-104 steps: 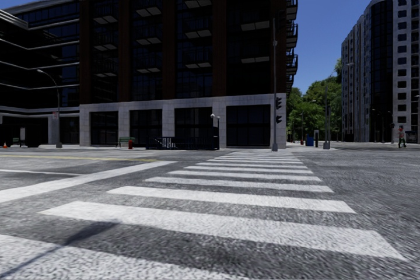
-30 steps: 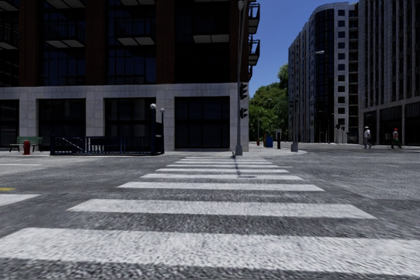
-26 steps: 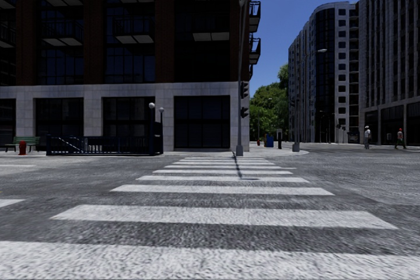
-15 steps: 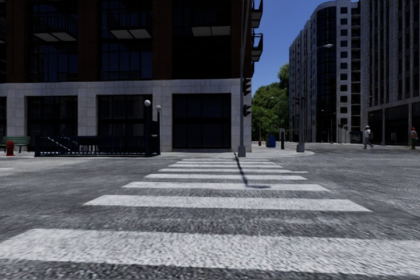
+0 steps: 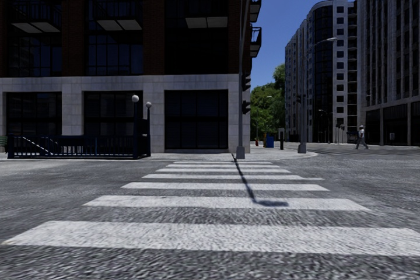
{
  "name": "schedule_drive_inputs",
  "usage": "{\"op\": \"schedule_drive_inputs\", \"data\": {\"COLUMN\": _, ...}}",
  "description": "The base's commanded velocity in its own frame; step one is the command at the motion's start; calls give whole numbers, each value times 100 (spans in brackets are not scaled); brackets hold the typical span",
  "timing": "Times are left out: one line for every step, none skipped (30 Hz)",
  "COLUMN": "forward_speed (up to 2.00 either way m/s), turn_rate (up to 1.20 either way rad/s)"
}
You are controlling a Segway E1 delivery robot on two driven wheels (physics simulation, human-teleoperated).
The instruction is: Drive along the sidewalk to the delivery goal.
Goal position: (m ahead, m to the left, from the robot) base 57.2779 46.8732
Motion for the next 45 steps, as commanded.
{"op": "schedule_drive_inputs", "data": {"forward_speed": 200, "turn_rate": 0}}
{"op": "schedule_drive_inputs", "data": {"forward_speed": 200, "turn_rate": 0}}
{"op": "schedule_drive_inputs", "data": {"forward_speed": 200, "turn_rate": 0}}
{"op": "schedule_drive_inputs", "data": {"forward_speed": 200, "turn_rate": 0}}
{"op": "schedule_drive_inputs", "data": {"forward_speed": 200, "turn_rate": 0}}
{"op": "schedule_drive_inputs", "data": {"forward_speed": 200, "turn_rate": 0}}
{"op": "schedule_drive_inputs", "data": {"forward_speed": 200, "turn_rate": 0}}
{"op": "schedule_drive_inputs", "data": {"forward_speed": 200, "turn_rate": 0}}
{"op": "schedule_drive_inputs", "data": {"forward_speed": 200, "turn_rate": 0}}
{"op": "schedule_drive_inputs", "data": {"forward_speed": 200, "turn_rate": -1}}
{"op": "schedule_drive_inputs", "data": {"forward_speed": 200, "turn_rate": -1}}
{"op": "schedule_drive_inputs", "data": {"forward_speed": 200, "turn_rate": -1}}
{"op": "schedule_drive_inputs", "data": {"forward_speed": 200, "turn_rate": -1}}
{"op": "schedule_drive_inputs", "data": {"forward_speed": 200, "turn_rate": -2}}
{"op": "schedule_drive_inputs", "data": {"forward_speed": 200, "turn_rate": -2}}
{"op": "schedule_drive_inputs", "data": {"forward_speed": 200, "turn_rate": -8}}
{"op": "schedule_drive_inputs", "data": {"forward_speed": 200, "turn_rate": -15}}
{"op": "schedule_drive_inputs", "data": {"forward_speed": 200, "turn_rate": -15}}
{"op": "schedule_drive_inputs", "data": {"forward_speed": 200, "turn_rate": -19}}
{"op": "schedule_drive_inputs", "data": {"forward_speed": 200, "turn_rate": -21}}
{"op": "schedule_drive_inputs", "data": {"forward_speed": 200, "turn_rate": -22}}
{"op": "schedule_drive_inputs", "data": {"forward_speed": 200, "turn_rate": -22}}
{"op": "schedule_drive_inputs", "data": {"forward_speed": 200, "turn_rate": -22}}
{"op": "schedule_drive_inputs", "data": {"forward_speed": 200, "turn_rate": -22}}
{"op": "schedule_drive_inputs", "data": {"forward_speed": 200, "turn_rate": -22}}
{"op": "schedule_drive_inputs", "data": {"forward_speed": 200, "turn_rate": -22}}
{"op": "schedule_drive_inputs", "data": {"forward_speed": 200, "turn_rate": -22}}
{"op": "schedule_drive_inputs", "data": {"forward_speed": 200, "turn_rate": -21}}
{"op": "schedule_drive_inputs", "data": {"forward_speed": 200, "turn_rate": -21}}
{"op": "schedule_drive_inputs", "data": {"forward_speed": 200, "turn_rate": -13}}
{"op": "schedule_drive_inputs", "data": {"forward_speed": 200, "turn_rate": 0}}
{"op": "schedule_drive_inputs", "data": {"forward_speed": 200, "turn_rate": 0}}
{"op": "schedule_drive_inputs", "data": {"forward_speed": 200, "turn_rate": 0}}
{"op": "schedule_drive_inputs", "data": {"forward_speed": 200, "turn_rate": 0}}
{"op": "schedule_drive_inputs", "data": {"forward_speed": 200, "turn_rate": 0}}
{"op": "schedule_drive_inputs", "data": {"forward_speed": 200, "turn_rate": 0}}
{"op": "schedule_drive_inputs", "data": {"forward_speed": 200, "turn_rate": 0}}
{"op": "schedule_drive_inputs", "data": {"forward_speed": 200, "turn_rate": 0}}
{"op": "schedule_drive_inputs", "data": {"forward_speed": 200, "turn_rate": 0}}
{"op": "schedule_drive_inputs", "data": {"forward_speed": 200, "turn_rate": 0}}
{"op": "schedule_drive_inputs", "data": {"forward_speed": 200, "turn_rate": 0}}
{"op": "schedule_drive_inputs", "data": {"forward_speed": 200, "turn_rate": 0}}
{"op": "schedule_drive_inputs", "data": {"forward_speed": 200, "turn_rate": 0}}
{"op": "schedule_drive_inputs", "data": {"forward_speed": 200, "turn_rate": 0}}
{"op": "schedule_drive_inputs", "data": {"forward_speed": 200, "turn_rate": 0}}
